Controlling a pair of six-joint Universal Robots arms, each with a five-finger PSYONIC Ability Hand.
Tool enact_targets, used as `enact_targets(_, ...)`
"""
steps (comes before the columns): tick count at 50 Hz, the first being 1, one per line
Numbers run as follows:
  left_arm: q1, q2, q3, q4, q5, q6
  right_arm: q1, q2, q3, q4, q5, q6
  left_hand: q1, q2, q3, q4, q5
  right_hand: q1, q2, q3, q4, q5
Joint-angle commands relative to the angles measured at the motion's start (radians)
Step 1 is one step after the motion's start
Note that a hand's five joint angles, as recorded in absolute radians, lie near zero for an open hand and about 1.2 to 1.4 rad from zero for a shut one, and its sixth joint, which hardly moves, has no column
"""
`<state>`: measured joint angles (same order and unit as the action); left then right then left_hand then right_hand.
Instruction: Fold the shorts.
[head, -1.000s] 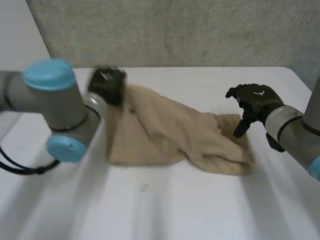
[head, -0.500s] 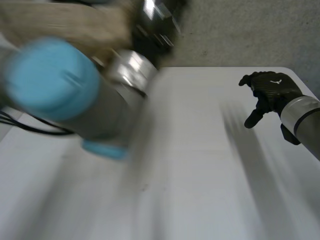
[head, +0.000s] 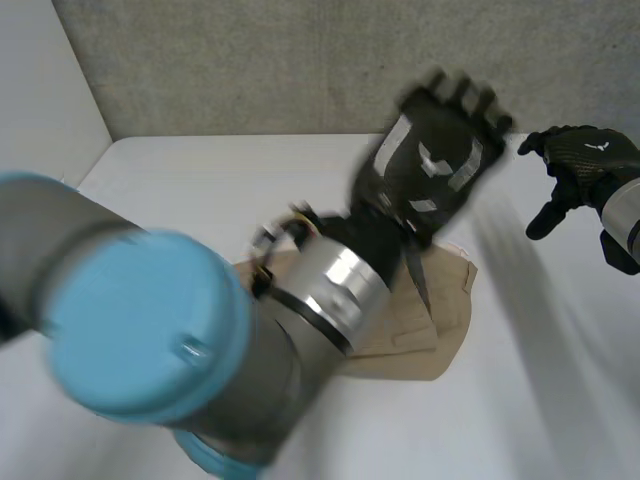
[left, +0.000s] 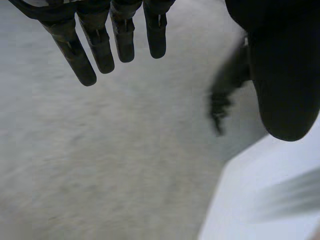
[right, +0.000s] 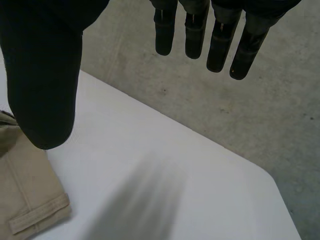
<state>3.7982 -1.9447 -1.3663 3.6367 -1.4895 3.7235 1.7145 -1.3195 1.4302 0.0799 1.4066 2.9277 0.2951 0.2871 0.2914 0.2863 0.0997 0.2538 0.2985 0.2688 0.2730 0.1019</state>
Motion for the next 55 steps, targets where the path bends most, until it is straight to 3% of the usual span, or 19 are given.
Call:
enact_targets(1, 0.144, 0.125, -0.066, -0.059, -0.127, -0.079, 0.011, -0.052, 0.009, 0.015, -0.078, -0.099, -0.008, 0.000, -0.004, 0.001, 0.013, 0.028, -0.017, 0.013, 0.009, 0.005)
enact_targets(6, 0.219, 0.200, -0.155, -0.144, -0.201, -0.145, 0.040, -0.072, 0.010, 0.116, -0.132, -0.128, -0.002, 0.006, 0.001, 0.007, 0.019, 0.048, 0.004, 0.033, 0.029, 0.026)
enact_targets(13, 0.342, 0.266, -0.279, -0.237, -0.248, -0.211, 0.182, -0.064, 0.056, 0.208, -0.140, -0.130, 0.015, 0.023, 0.019, 0.024, 0.036, 0.178, 0.133, 0.163, 0.158, 0.155)
enact_targets(22, 0.500, 0.273, -0.430, -0.392, -0.241, -0.228, 0.355, 0.021, 0.210, 0.002, -0.121, -0.145, 0.024, 0.032, 0.028, 0.033, 0.045, 0.239, 0.194, 0.224, 0.220, 0.216)
enact_targets(30, 0.590, 0.282, -0.503, -0.417, -0.227, -0.231, 0.372, 0.138, 0.188, -0.117, -0.072, -0.145, 0.071, 0.079, 0.075, 0.080, 0.092, 0.275, 0.230, 0.260, 0.255, 0.252)
enact_targets(35, 0.621, 0.293, -0.542, -0.420, -0.175, -0.243, 0.375, 0.236, 0.113, -0.132, -0.060, -0.145, 0.115, 0.123, 0.119, 0.124, 0.136, 0.574, 0.529, 0.559, 0.555, 0.551)
enact_targets(37, 0.633, 0.291, -0.560, -0.423, -0.117, -0.257, 0.376, 0.278, 0.064, -0.128, -0.060, -0.147, 0.150, 0.158, 0.154, 0.159, 0.171, 0.963, 0.918, 0.948, 0.944, 0.940)
enact_targets(38, 0.635, 0.290, -0.563, -0.423, -0.104, -0.261, 0.376, 0.278, 0.064, -0.127, -0.060, -0.147, 0.150, 0.158, 0.154, 0.159, 0.171, 0.964, 0.920, 0.949, 0.945, 0.942)
enact_targets(39, 0.635, 0.290, -0.563, -0.423, -0.104, -0.261, 0.376, 0.281, 0.046, -0.126, -0.058, -0.148, 0.150, 0.158, 0.154, 0.159, 0.171, 1.141, 1.096, 1.126, 1.121, 1.118)
enact_targets(48, 0.643, 0.271, -0.570, -0.408, -0.071, -0.267, 0.364, 0.123, 0.062, -0.132, -0.046, -0.085, 0.130, 0.138, 0.134, 0.139, 0.151, 1.143, 1.098, 1.127, 1.123, 1.120)
enact_targets(55, 0.641, 0.187, -0.541, -0.357, -0.072, -0.261, 0.363, 0.103, 0.079, -0.117, -0.047, -0.073, 0.144, 0.152, 0.148, 0.153, 0.165, 1.143, 1.098, 1.127, 1.123, 1.120)
